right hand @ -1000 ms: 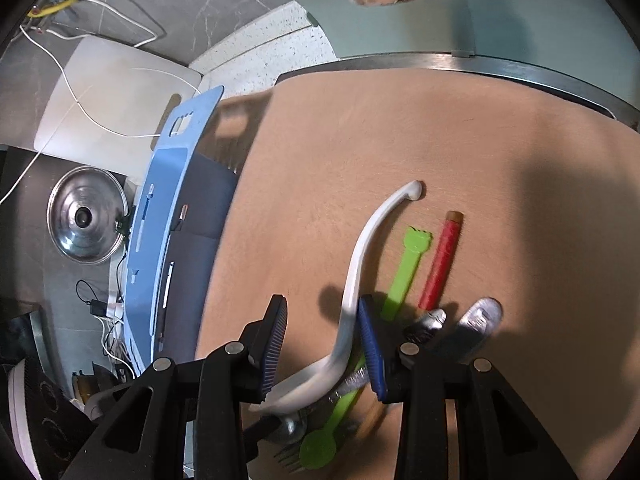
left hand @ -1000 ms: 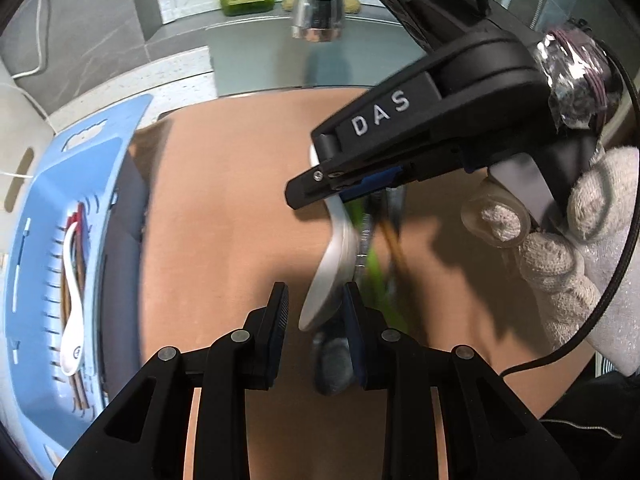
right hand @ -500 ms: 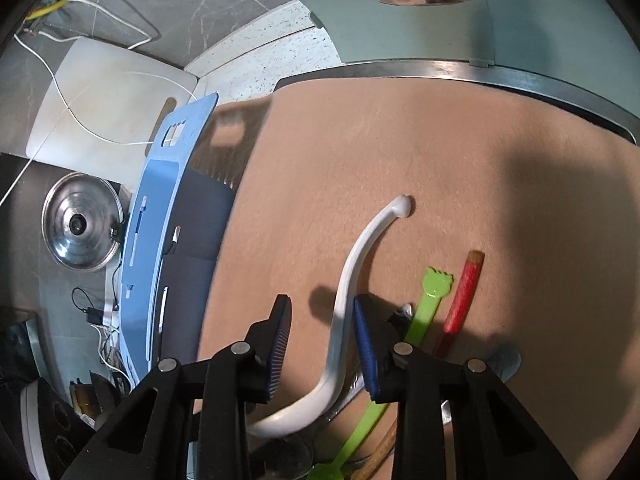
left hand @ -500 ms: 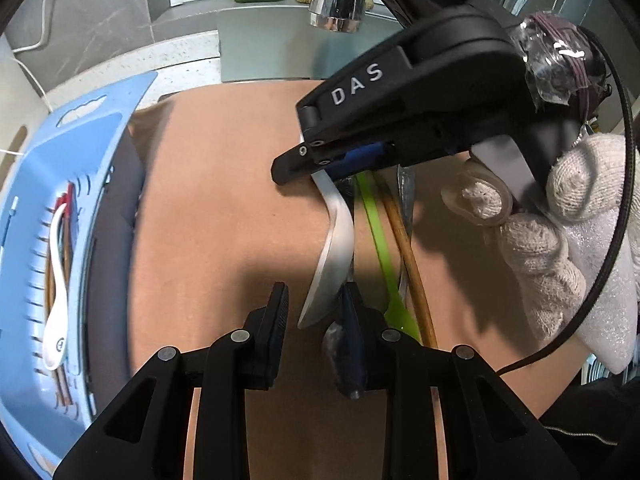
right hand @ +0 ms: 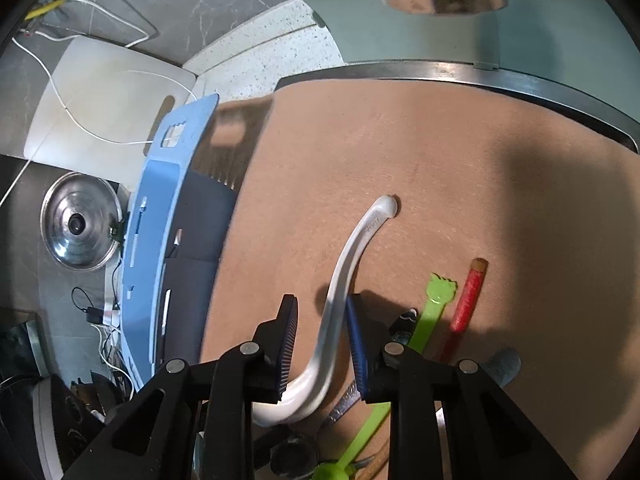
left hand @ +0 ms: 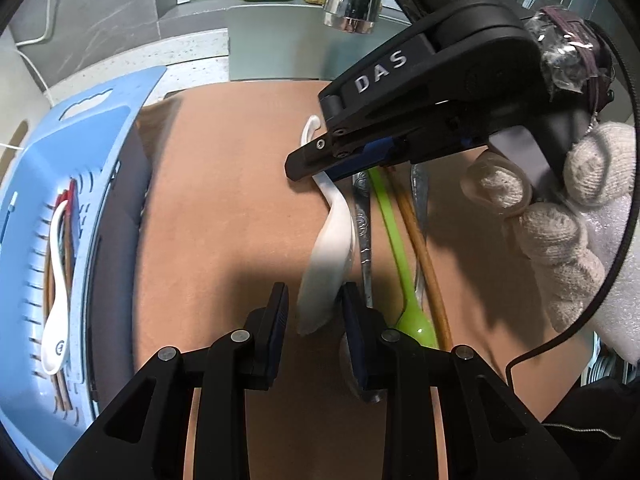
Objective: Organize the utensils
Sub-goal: 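Grasp the white curved-handle spoon with the right tool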
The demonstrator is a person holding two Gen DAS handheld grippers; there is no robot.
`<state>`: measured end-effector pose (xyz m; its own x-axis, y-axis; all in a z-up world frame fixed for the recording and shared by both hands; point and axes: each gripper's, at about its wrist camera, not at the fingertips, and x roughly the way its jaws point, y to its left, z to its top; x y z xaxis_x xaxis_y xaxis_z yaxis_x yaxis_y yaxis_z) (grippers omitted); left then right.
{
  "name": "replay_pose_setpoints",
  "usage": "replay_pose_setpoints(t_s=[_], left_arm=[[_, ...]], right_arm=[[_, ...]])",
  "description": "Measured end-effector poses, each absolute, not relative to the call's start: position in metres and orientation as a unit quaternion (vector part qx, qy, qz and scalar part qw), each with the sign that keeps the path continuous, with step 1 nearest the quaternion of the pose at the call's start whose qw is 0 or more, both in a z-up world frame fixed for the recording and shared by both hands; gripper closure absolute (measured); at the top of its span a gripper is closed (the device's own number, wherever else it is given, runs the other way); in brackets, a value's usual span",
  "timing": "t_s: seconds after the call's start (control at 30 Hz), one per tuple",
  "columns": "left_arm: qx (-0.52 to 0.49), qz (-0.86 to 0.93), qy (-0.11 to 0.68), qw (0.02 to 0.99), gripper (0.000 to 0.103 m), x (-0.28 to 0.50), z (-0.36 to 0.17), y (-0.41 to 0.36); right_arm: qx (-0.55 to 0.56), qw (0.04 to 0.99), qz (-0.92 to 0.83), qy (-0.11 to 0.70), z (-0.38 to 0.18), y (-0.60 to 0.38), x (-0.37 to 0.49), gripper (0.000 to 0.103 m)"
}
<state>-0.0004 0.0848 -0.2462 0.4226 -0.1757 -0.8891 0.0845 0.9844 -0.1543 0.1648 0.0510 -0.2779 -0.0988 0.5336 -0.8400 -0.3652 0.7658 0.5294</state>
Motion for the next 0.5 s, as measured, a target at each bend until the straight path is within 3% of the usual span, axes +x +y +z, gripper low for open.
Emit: replay_pose_setpoints(t_s=[0.23,0.37,0.5], left_arm=[[-0.049,-0.095,0.528,0.843,0.086,-0.001,-0.25,0.073],[-0.037,-0.106,0.521,0.846,0.089,-0.003,-0.249,0.063],[-0.033,-0.107,0.519,0.848,0.089,-0.006,-0.245,0.06]], right_arm=[[0.048,0.676,0.336,0.654,-0.276,0.059,0.164,0.082],[0.036,0.679,0.334,0.652,-0.278,0.06,0.164,0.093],[0.048,0.678,0.331,0.655,-0.278,0.057,0.165,0.094]])
